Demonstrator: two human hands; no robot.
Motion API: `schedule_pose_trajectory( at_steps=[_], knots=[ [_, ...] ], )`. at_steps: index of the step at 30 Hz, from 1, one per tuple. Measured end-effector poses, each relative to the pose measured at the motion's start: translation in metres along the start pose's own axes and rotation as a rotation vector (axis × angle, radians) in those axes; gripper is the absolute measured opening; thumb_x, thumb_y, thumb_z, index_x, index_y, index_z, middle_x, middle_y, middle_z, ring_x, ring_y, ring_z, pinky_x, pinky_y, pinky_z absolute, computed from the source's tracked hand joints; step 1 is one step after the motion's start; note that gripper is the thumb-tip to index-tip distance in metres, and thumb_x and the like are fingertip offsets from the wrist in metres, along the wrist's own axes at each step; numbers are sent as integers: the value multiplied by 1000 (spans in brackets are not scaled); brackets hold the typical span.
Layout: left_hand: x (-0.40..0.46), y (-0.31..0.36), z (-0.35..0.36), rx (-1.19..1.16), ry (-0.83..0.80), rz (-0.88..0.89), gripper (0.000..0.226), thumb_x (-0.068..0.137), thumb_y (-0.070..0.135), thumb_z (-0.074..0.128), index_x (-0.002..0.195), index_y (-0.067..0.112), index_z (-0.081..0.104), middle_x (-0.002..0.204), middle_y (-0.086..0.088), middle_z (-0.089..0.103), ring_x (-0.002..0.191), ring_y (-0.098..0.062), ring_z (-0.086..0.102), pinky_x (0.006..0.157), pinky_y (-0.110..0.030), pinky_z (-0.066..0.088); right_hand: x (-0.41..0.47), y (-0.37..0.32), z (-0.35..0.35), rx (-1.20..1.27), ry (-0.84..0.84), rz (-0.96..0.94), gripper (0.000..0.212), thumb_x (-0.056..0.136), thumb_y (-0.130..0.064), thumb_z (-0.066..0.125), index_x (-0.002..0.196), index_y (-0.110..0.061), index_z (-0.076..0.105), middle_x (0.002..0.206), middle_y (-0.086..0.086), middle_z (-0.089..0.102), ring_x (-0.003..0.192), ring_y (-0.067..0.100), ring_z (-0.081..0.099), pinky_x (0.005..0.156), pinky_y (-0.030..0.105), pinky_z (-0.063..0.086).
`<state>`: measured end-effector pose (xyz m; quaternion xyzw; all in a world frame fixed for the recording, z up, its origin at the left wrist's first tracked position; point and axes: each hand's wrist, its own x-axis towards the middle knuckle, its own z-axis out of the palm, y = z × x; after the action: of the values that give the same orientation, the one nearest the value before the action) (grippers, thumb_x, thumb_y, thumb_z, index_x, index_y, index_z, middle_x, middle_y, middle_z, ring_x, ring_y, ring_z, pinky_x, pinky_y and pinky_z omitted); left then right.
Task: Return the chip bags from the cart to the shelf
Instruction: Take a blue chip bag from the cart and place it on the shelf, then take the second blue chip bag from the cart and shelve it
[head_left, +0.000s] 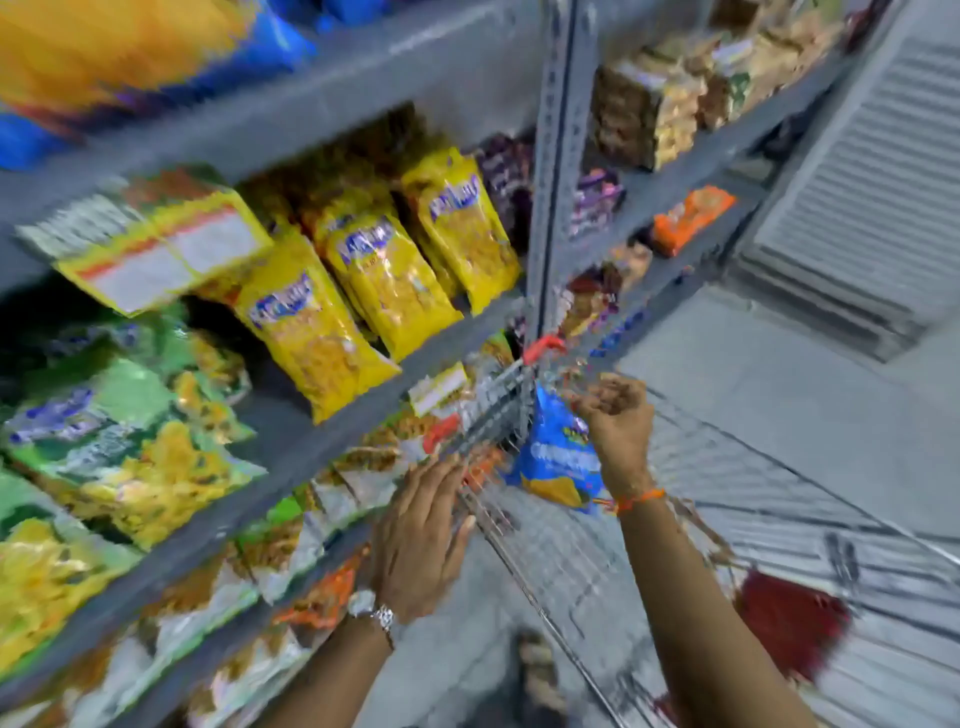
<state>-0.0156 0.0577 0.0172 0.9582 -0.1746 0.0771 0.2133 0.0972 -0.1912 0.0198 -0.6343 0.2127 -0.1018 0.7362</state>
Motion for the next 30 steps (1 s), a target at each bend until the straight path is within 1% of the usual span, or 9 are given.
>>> schedule_pose_trajectory(
  at_steps=[3, 8, 12, 16, 19, 21, 25, 27, 30],
  knots=[
    [-6, 1, 48, -34, -110, 23, 54, 96, 33, 51, 145, 9, 51, 151, -7, 51, 142, -25, 44, 126, -36, 23, 2, 80, -32, -106, 105, 145, 40, 67, 14, 84, 91, -8, 59, 91, 19, 64, 85, 30, 58, 88, 63, 52],
    [-13, 1, 105, -122, -176, 31, 53, 99, 33, 51, 149, 16, 45, 154, 0, 47, 150, -17, 33, 126, -36, 22, 6, 169, -67, -262, 190, 223, 53, 58, 9, 91, 102, 7, 61, 96, 12, 62, 86, 23, 56, 75, 41, 50],
    [-21, -3, 130, -158, -172, 7, 51, 100, 27, 42, 150, 15, 46, 153, 2, 48, 146, -18, 39, 125, -38, 26, 29, 209, -79, -256, 281, 270, 72, 57, 9, 92, 119, 9, 54, 110, 10, 53, 103, 20, 49, 90, 34, 45],
    [-24, -7, 139, -176, -151, 7, 51, 103, 30, 30, 147, 13, 51, 150, 0, 52, 140, -21, 47, 121, -49, 32, 54, 232, -80, -205, 268, 258, 81, 61, 15, 87, 132, 9, 48, 122, 19, 55, 112, 20, 49, 101, 40, 47],
    [-26, -9, 146, -204, -102, 3, 54, 104, 34, 25, 146, 15, 53, 151, 3, 52, 140, -18, 47, 118, -52, 34, 67, 244, -80, -143, 193, 238, 73, 66, 20, 82, 130, 12, 46, 128, 28, 59, 112, 26, 59, 93, 47, 57],
    [-27, -9, 149, -209, -58, 6, 54, 105, 34, 24, 144, 15, 55, 149, 3, 54, 138, -17, 49, 115, -56, 37, 70, 249, -78, -78, 159, 241, 66, 68, 23, 78, 125, 7, 49, 122, 23, 63, 103, 26, 68, 82, 39, 63],
    [-26, -8, 150, -211, -29, 19, 55, 104, 33, 23, 138, 10, 60, 140, -2, 61, 129, -21, 55, 106, -61, 42, 66, 252, -75, -30, 155, 242, 58, 72, 21, 76, 123, 6, 53, 108, 13, 70, 84, 3, 76, 68, 22, 62],
    [-24, -7, 148, -196, -33, 28, 54, 102, 30, 26, 136, 10, 62, 138, -3, 63, 127, -21, 56, 107, -60, 42, 60, 252, -73, -12, 149, 246, 55, 73, 20, 76, 121, 6, 54, 105, 8, 72, 85, 5, 77, 69, 23, 62],
    [-21, -4, 142, -186, -57, 24, 51, 98, 26, 32, 138, 12, 61, 138, -1, 63, 128, -19, 56, 114, -56, 39, 50, 243, -66, -13, 161, 228, 56, 73, 18, 77, 123, 14, 54, 114, 22, 71, 92, 21, 74, 75, 31, 64]
  ],
)
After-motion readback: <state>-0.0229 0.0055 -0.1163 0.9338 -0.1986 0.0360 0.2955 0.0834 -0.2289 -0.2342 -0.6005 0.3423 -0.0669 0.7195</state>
